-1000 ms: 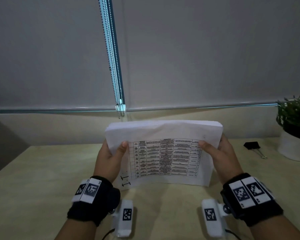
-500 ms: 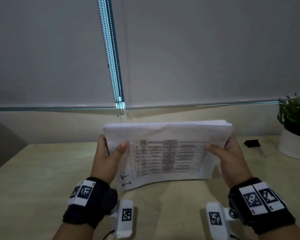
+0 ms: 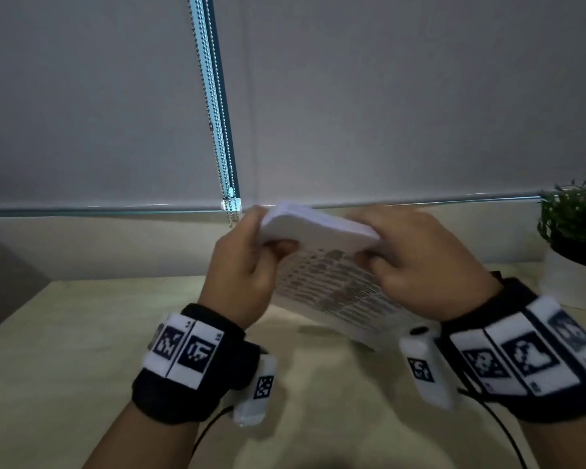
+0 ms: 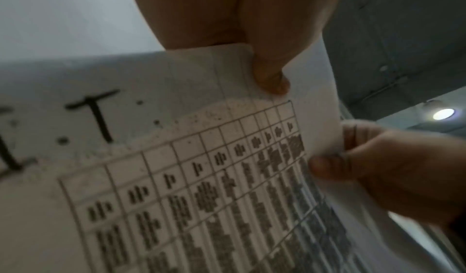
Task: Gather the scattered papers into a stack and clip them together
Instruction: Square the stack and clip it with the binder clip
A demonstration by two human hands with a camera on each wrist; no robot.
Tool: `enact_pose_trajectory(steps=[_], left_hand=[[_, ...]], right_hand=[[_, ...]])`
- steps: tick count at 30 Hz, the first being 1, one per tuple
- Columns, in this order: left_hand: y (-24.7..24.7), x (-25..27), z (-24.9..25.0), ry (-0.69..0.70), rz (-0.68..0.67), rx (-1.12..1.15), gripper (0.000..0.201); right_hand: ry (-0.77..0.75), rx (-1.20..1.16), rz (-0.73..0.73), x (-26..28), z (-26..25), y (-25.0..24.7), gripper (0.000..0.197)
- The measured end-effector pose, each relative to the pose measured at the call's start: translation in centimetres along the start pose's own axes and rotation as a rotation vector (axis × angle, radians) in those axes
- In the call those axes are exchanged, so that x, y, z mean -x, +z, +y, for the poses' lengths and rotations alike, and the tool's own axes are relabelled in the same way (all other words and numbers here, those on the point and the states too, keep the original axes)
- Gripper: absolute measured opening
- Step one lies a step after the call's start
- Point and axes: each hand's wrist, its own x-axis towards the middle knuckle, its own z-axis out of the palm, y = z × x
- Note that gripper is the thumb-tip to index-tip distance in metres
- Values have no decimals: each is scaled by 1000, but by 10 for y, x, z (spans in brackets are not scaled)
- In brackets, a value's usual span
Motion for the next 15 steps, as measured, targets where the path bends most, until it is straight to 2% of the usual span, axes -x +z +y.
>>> enact_pose_trajectory(steps=[2,3,5,6,7,8,10,12,13,15], left_hand=[[0,-7,15,109,24,-154,17],[-3,-9,13,81,93,-233,28],[-9,-9,-1,-177,231,-313,90],[-11,-10,-8,-332,254,-227,112],[-12,-12,-11,-432,241,-48,120],[-10,-14,-12,-462,207,173,114],[1,-19,-11,-425,140,514,74],[9,-24,-4,-369,187,558,36],[11,-24,-2,-362,200,546,30],[16,-16,-4,-384,193,502,31]], right_hand=[[71,-132,16,1,10,2,22],[97,-163,73,3,16,2,18],[164,-227,204,10,25,-1,18],[216,-296,267,12,30,-2,17],[264,-396,327,13,33,-2,18],[309,-516,373,12,36,-1,21],[345,-776,435,11,36,5,21],[378,-939,457,12,34,13,29],[405,-996,456,14,34,18,34],[466,-1073,439,21,36,31,36]])
